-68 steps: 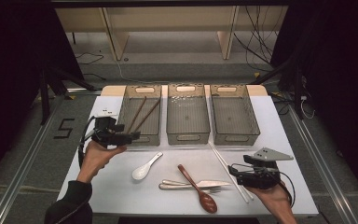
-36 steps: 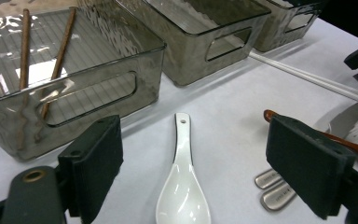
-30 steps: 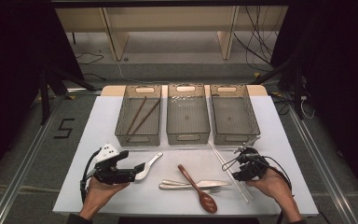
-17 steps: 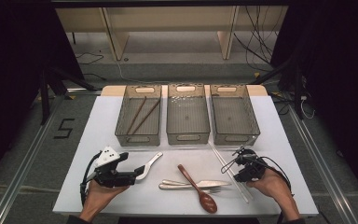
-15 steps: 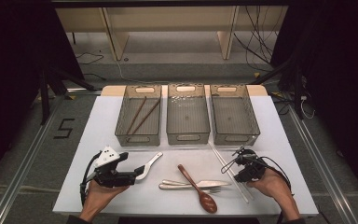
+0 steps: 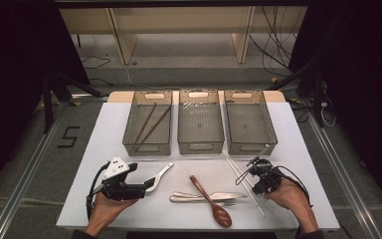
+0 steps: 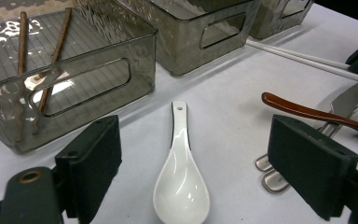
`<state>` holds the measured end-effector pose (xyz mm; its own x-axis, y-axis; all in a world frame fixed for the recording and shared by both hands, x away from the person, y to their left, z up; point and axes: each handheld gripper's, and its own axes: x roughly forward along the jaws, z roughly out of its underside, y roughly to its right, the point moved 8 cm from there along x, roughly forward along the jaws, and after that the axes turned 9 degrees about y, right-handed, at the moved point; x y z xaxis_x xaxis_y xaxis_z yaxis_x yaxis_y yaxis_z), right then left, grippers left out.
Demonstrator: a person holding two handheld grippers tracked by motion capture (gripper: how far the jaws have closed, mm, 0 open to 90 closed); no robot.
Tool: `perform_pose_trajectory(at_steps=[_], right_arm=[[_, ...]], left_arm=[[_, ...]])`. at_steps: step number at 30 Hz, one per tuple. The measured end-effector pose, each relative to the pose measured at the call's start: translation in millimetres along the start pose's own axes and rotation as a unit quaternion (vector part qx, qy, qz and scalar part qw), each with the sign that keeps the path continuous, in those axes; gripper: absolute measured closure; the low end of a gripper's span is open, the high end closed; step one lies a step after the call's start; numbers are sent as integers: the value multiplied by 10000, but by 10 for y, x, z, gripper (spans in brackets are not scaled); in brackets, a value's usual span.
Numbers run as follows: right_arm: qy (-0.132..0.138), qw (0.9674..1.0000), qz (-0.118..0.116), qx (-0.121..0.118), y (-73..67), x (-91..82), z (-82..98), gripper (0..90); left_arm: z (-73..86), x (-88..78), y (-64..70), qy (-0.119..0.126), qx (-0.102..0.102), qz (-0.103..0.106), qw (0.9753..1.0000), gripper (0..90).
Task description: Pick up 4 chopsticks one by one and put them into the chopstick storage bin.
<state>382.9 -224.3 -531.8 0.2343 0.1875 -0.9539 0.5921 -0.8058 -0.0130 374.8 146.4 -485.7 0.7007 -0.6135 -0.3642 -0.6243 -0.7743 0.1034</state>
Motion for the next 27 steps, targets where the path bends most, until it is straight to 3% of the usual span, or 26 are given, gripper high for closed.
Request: perform_pose_trajectory(at_steps=[7, 10, 17, 27], right_arm=[[-180, 9994, -98, 285, 22, 15, -25, 833], [-140, 9993, -94, 330, 23, 16, -22, 841], [-137, 9996, -19, 263, 38, -8, -8, 849], [35, 9996, -106, 247, 49, -142, 17, 850]], left_arm=[[-2, 2, 14, -6, 63, 17, 10000, 171], [-6, 1, 17, 3, 74, 20, 10000, 171], [-7, 1, 7, 27, 51, 21, 10000, 171], [-7, -1, -1, 33, 50, 1, 10000, 172]])
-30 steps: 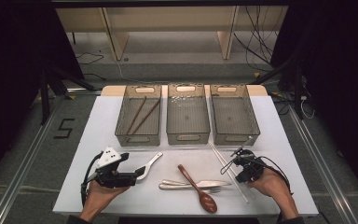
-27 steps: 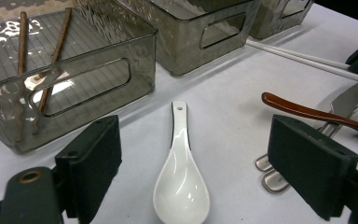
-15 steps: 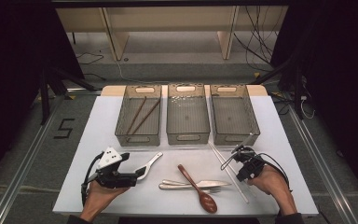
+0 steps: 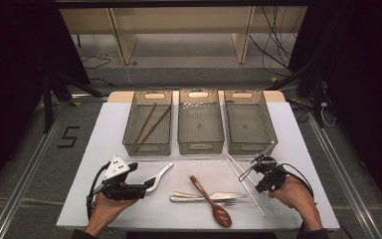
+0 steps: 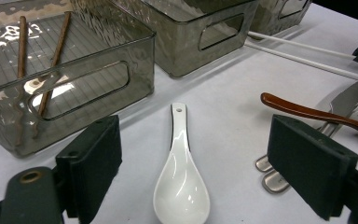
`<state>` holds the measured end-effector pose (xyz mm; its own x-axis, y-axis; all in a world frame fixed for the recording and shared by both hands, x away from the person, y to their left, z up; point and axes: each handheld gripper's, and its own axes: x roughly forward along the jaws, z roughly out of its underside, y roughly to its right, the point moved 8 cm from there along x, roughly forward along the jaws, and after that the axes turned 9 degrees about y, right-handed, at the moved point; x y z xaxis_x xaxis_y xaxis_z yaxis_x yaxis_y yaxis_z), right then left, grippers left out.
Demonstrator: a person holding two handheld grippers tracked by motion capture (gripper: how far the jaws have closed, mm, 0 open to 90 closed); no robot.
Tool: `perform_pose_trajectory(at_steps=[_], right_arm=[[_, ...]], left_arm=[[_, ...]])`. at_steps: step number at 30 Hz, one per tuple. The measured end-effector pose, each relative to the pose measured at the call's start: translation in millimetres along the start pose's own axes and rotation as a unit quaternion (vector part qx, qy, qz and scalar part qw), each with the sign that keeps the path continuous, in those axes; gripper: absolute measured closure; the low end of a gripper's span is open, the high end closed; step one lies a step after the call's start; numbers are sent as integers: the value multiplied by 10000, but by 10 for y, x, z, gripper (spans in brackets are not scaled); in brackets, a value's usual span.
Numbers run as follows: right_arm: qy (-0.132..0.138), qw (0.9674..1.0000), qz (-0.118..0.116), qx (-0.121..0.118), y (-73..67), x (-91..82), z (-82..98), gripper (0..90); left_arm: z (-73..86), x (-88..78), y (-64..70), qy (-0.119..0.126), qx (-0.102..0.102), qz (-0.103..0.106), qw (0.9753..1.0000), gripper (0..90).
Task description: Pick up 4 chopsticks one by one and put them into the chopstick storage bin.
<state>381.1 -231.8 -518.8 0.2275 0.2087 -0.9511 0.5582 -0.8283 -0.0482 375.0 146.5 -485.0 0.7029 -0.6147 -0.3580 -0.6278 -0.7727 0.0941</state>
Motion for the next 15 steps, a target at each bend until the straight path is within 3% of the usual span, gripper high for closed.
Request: perform_pose_trajectory(at_steps=[10, 15], right_arm=[[552, 9983, -1, -170, -25, -292, -64, 850], [591, 9982, 14, -107, -23, -349, -61, 850]], left_arm=[[-37, -35, -42, 196, -173, -3, 9997, 172], [-40, -39, -46, 218, -173, -14, 9996, 171]])
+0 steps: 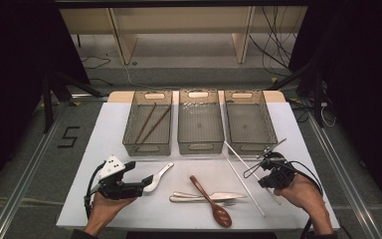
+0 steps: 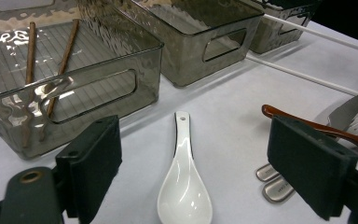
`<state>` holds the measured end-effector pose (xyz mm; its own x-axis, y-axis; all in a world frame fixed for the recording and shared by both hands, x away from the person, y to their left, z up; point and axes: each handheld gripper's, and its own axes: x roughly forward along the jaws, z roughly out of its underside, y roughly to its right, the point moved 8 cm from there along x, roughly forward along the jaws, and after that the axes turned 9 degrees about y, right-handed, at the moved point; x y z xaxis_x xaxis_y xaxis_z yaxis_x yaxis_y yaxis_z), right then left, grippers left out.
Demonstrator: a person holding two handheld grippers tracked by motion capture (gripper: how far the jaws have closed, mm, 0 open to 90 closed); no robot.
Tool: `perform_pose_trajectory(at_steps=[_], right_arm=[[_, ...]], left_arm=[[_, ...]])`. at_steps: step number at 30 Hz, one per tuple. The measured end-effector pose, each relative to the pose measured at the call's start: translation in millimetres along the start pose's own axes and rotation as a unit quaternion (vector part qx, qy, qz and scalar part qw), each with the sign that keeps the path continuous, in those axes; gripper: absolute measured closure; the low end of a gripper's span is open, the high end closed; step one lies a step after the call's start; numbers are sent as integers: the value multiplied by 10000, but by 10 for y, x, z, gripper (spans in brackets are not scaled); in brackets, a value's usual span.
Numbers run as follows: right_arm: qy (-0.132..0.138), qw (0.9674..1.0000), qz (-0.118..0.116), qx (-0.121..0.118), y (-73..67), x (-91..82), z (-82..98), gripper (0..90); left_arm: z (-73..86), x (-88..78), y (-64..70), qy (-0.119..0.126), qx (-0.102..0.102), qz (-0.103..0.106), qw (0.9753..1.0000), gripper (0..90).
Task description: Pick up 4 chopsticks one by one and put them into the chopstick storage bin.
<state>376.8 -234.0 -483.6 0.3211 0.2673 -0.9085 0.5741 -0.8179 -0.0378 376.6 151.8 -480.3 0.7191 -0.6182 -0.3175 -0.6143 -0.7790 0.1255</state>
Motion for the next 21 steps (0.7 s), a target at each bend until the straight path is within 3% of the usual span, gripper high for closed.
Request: perform_pose_trajectory(at_steps=[4, 11, 15, 21], right_arm=[[-73, 9999, -19, -80, 36, 18, 37, 851], [-25, 10000, 3, -14, 57, -22, 36, 851], [114, 9999, 36, -106, 42, -88, 6, 851], [417, 9988, -152, -220, -48, -179, -92, 851]], left_arm=[[-6, -4, -3, 15, 8, 2, 10000, 171], [-7, -7, -5, 13, 18, 1, 10000, 172], [-8, -7, -5, 20, 14, -3, 10000, 172], [-15, -11, -5, 55, 15, -23, 10000, 171]])
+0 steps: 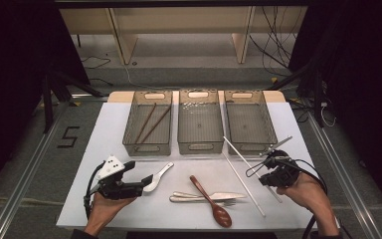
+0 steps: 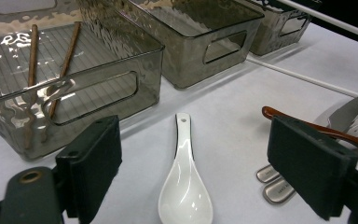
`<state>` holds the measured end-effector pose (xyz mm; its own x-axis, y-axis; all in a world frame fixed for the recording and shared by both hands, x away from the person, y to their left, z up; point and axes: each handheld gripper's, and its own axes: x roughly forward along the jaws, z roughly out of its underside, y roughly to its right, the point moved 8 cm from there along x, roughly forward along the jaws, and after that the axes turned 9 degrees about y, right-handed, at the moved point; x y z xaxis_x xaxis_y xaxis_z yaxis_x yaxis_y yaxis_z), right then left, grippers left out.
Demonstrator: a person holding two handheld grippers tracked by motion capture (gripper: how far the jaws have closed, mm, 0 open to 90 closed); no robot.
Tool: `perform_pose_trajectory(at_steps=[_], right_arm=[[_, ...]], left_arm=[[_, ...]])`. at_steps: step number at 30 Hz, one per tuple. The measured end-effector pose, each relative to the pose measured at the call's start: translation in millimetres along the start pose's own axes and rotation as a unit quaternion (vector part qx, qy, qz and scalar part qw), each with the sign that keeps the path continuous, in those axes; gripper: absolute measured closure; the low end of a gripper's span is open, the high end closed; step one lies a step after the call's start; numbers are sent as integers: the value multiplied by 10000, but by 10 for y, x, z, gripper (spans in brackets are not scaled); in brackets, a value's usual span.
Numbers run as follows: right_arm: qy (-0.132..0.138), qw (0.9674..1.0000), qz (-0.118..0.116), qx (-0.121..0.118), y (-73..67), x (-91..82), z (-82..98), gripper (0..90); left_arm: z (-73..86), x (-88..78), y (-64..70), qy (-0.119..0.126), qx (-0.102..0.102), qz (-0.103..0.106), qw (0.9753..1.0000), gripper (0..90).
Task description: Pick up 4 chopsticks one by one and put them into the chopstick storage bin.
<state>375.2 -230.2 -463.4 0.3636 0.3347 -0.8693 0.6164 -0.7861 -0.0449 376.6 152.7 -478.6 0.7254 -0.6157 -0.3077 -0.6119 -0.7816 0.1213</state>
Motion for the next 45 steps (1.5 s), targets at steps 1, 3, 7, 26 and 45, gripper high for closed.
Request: perform_pose_trajectory(at_steps=[1, 3, 7, 26, 45], right_arm=[[60, 10000, -28, -8, -15, -10, -27, 851], [269, 9995, -136, -22, -41, -29, -103, 851], [678, 9972, -328, -39, -90, -41, -286, 850], [1532, 9863, -603, 38, -339, 206, -1141, 850], [2068, 9749, -794, 233, -628, 508, -1962, 850]], left_arm=[[-1, 0, -2, 8, -9, -1, 10000, 171], [2, 1, -7, 3, -13, -5, 10000, 171], [-1, -3, -10, 18, -16, -26, 10000, 171], [-11, -25, -40, 86, 1, -82, 9999, 171], [-11, -44, -40, 155, 30, -84, 9998, 171]])
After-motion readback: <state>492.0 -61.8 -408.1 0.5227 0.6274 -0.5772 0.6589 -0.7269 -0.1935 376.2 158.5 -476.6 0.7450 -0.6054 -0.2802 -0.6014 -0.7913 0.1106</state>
